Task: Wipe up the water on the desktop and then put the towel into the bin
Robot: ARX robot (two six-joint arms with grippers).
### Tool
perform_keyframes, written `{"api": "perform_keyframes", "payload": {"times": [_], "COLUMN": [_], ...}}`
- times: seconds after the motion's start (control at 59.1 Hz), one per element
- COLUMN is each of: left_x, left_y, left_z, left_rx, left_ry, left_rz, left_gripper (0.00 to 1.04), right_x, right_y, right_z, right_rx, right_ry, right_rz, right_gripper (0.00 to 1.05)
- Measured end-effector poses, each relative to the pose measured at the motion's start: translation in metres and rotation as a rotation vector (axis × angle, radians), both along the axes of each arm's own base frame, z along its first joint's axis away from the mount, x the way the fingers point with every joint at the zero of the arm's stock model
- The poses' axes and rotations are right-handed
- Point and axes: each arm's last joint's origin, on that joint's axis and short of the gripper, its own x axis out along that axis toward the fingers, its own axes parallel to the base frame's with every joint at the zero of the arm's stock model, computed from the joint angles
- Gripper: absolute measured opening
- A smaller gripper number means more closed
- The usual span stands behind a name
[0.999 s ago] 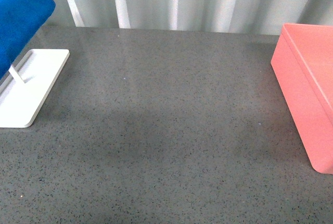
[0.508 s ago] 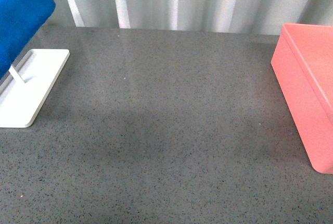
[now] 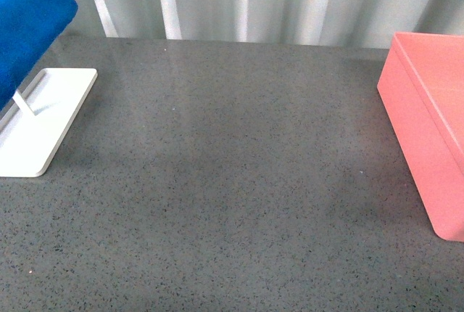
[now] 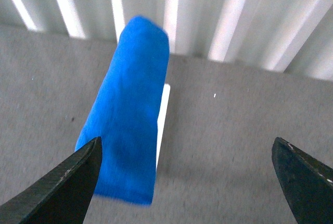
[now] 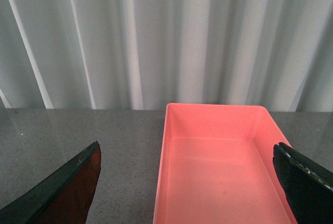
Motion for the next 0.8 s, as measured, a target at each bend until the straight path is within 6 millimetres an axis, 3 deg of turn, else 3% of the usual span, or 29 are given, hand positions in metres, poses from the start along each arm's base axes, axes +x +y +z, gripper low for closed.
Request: {"api": "perform_keyframes", "payload": {"times": [0.119, 0.186, 0.373, 0.525, 0.66, 0.796], "left_x": [0.059, 0.093, 0.165, 0.2, 0.218, 0.224], "left_y": [-0.003, -0.004, 0.002, 0.031, 0.059, 0.07], "left_z": [0.004, -0.006, -0.036, -0.051, -0.059, -0.068], "left_rx": [0.062, 0.093, 0.163, 0.185, 0.185, 0.177], "left_ry": [0.07, 0.157, 0.337, 0.413, 0.44, 0.466], "left_rz": [-0.024, -0.041, -0.065, 0.017, 0.097, 0.114], "left_gripper": [0.98, 0.98, 0.98, 0.98, 0.98, 0.98], "right_x": [0.0, 0.0, 0.0, 0.0, 0.0, 0.0], "right_y": [0.0, 0.0, 0.0, 0.0, 0.0, 0.0], "right_z": [0.0, 0.0, 0.0, 0.0, 0.0, 0.0], "right_rx": [0.0, 0.0, 0.0, 0.0, 0.0, 0.0], "right_ry": [0.0, 0.0, 0.0, 0.0, 0.0, 0.0], "right_rz": [0.0, 0.0, 0.0, 0.0, 0.001, 0.0], "right_gripper": [0.98, 0.98, 0.98, 0.98, 0.98, 0.98]}}
